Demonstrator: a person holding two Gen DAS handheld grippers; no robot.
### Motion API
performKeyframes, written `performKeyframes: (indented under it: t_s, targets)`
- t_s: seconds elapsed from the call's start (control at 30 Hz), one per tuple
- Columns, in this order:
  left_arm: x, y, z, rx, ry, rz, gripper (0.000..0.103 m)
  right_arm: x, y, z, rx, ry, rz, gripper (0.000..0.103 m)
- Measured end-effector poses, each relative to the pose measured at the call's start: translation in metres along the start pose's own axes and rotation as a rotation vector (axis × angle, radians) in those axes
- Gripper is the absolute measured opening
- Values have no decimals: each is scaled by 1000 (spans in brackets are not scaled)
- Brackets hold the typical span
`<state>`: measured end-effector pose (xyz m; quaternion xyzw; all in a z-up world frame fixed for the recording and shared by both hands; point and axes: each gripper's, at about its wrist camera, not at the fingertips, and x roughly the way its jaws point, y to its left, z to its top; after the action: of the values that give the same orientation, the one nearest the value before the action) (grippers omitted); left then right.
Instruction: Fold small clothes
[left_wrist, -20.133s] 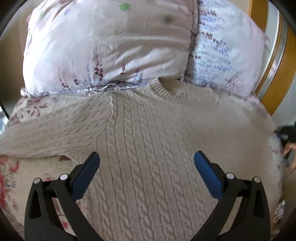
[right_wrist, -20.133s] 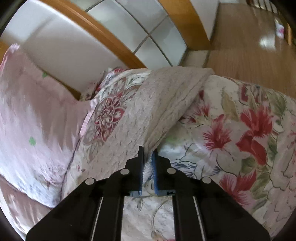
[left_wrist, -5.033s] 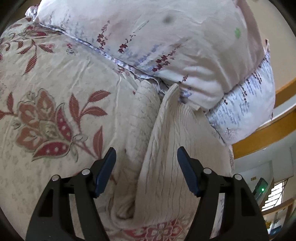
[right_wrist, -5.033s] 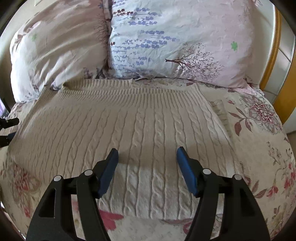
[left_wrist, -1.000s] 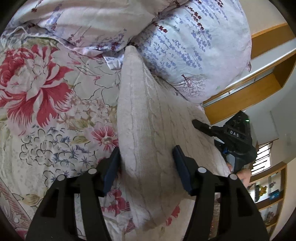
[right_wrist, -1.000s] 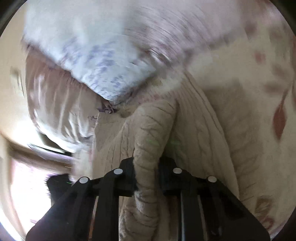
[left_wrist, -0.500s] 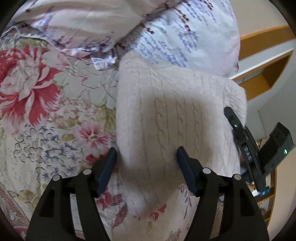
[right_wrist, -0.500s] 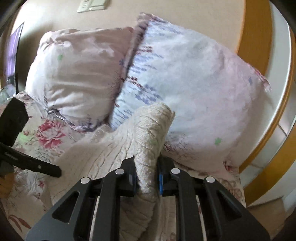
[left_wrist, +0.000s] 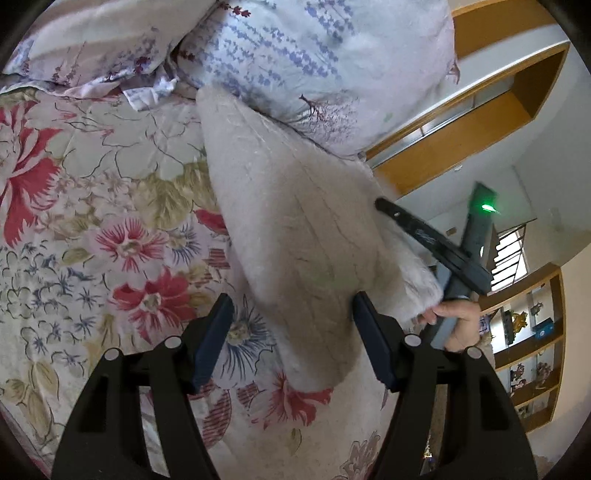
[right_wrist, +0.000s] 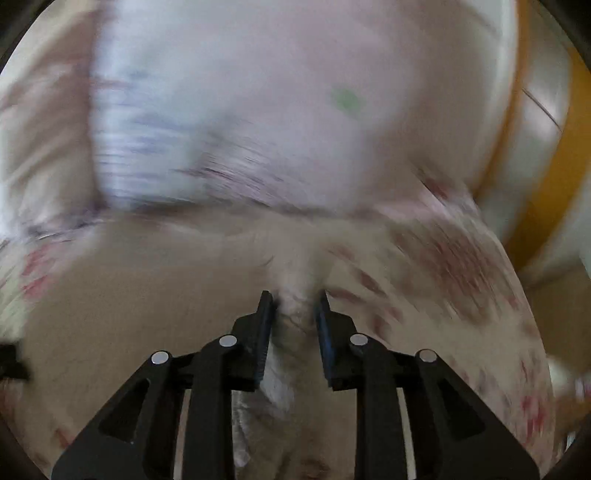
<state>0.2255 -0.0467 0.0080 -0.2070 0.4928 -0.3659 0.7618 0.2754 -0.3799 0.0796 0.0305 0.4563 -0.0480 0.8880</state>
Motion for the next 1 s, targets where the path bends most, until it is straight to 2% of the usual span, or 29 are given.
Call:
performKeyframes:
  t_s: [0.03,0.07,0.17,0.27,0.33,0.47,0.63,0.7,0.8,0.83,0.87,0.9,1.0]
  targets:
    - [-2,-2,1,3,-1,8,66,-2,-8,-2,35,-3,14,24]
    - [-5,-5,1,9,-5,20,66,-12,-22,-5,100,-24,62,31]
    - [-14,-9,1,7,-22,36,66,-45,-54,-19,262,-70,189,57]
    - [-20,-5,-6,-49,-31,31,66,-68,-72,-36,367,-58,348,58]
    - [-21,-3,-12,-88,-30,26,66,-76,-71,-49,386,-31,415,58]
    - [-21,-13,-18,-69,-22,68,66,-79,-57,-68,357,15,437,57]
    - [-14,-21,-13,-74,-15,67,58,-79,-44,-78,326,27,457,57]
    - [-11,-21,-14,-78,-10,69,51,-76,-41,-80,325,34,468,57]
    - [-5,-21,-14,-83,4,60,35,-70,-38,-84,323,54,463,44]
    - [-4,-20,-14,-80,3,65,32,-66,-36,-86,321,66,463,26]
    - [-4,-20,-15,-76,5,64,23,-63,-34,-88,319,75,468,14]
    - [-4,-19,-14,-70,8,61,20,-64,-33,-88,318,68,465,14]
    - [-12,-18,-16,-53,-9,49,16,-89,-33,-83,304,-41,470,11]
